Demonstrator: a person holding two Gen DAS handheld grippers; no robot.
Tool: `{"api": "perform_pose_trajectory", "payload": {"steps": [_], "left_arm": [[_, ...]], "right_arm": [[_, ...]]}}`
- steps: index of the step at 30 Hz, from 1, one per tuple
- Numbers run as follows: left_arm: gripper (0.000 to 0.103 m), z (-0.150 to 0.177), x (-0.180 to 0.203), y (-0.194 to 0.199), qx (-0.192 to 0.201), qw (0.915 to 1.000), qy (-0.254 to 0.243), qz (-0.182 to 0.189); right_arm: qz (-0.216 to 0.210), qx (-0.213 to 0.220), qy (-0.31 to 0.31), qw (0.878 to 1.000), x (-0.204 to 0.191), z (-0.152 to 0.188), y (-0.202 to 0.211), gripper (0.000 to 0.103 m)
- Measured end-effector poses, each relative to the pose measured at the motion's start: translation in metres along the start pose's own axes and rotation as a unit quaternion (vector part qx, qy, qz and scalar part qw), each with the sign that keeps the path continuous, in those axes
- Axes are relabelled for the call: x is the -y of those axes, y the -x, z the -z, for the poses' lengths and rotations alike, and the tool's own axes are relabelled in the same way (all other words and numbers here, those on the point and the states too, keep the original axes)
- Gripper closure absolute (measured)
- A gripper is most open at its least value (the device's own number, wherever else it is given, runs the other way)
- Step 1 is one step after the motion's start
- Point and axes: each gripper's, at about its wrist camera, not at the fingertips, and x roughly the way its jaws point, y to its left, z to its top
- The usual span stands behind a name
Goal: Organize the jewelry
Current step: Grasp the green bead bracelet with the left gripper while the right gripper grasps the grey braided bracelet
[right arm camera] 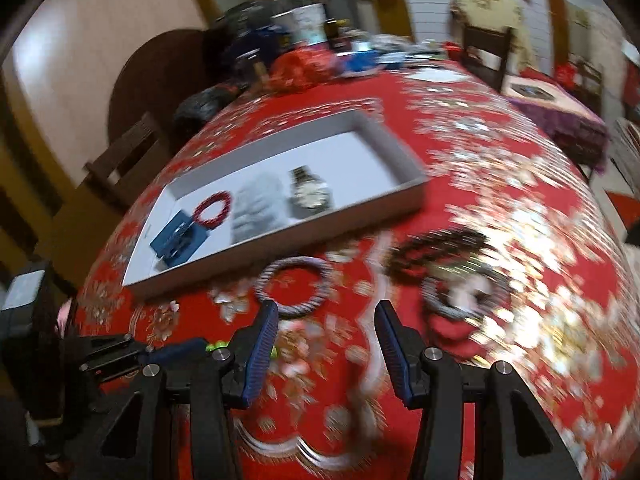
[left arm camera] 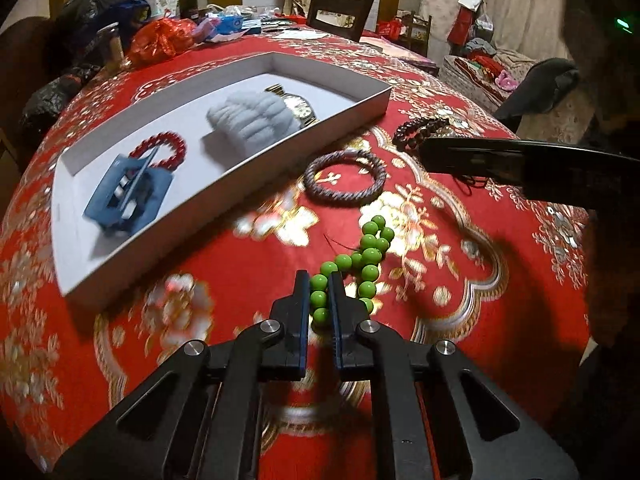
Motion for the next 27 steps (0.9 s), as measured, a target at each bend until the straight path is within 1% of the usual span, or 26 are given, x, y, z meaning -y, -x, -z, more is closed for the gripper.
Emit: {"api": "perform_pose_trajectory", "payload": {"steps": [2,5,6,8,9,10,13,14,16,18,20,21,23,27], "left_arm": [[0.095,0.004,-0.003,0.003,0.001,1.0,0.004,-0.002],[0.095,0.009,-0.009,0.007,0.002,0.9999,0.013,-0.003],[0.095,0.01,-0.01,0.008,0.003,0.9999,0.015,-0.003],[0.095,0.012,-0.012,0.009,0.002,0.9998,0.017,-0.003],[0.095,0.013,-0.013,0.01,0.002,0.9998,0.018,-0.003],[0.095,0.013,-0.014,0.01,0.001,0.9998,0.02,-0.003],[0.095,0.016,-0.017,0.013,0.002,0.9997,0.025,0.0],[0.095,0.017,-0.018,0.013,0.004,0.9996,0.026,0.0],[0.095,0.019,-0.019,0.014,0.005,0.9996,0.029,0.001],[0.095,0.019,-0.019,0.014,0.005,0.9996,0.029,0.0],[0.095,0.019,-0.019,0.014,0.005,0.9996,0.029,0.001],[0.095,0.019,-0.019,0.014,0.005,0.9995,0.03,0.002],[0.095,0.02,-0.02,0.014,0.006,0.9995,0.03,0.001],[0.095,0.021,-0.02,0.015,0.006,0.9995,0.031,0.003]], "right_arm": [[0.003,-0.004,0.015,1.0,-0.008,-0.005,-0.013,0.055],[0.012,-0.007,0.017,1.0,-0.012,-0.013,-0.031,0.055],[0.016,-0.01,0.017,1.0,-0.012,-0.015,-0.037,0.058],[0.022,-0.02,0.024,0.999,-0.014,-0.019,-0.05,0.065],[0.027,-0.025,0.031,0.999,-0.016,-0.019,-0.054,0.066],[0.038,-0.033,0.039,0.998,-0.017,-0.019,-0.06,0.067],[0.078,-0.027,0.083,0.993,-0.027,-0.016,-0.065,0.068],[0.082,-0.025,0.088,0.992,-0.029,-0.015,-0.066,0.068],[0.082,-0.022,0.083,0.993,-0.028,-0.015,-0.065,0.069],[0.084,-0.021,0.088,0.992,-0.029,-0.014,-0.064,0.077],[0.085,-0.022,0.093,0.992,-0.031,-0.011,-0.062,0.091],[0.086,-0.022,0.095,0.991,-0.033,-0.01,-0.061,0.094],[0.083,-0.024,0.089,0.992,-0.033,-0.008,-0.059,0.095],[0.071,-0.03,0.059,0.995,-0.025,-0.007,-0.055,0.095]]}}
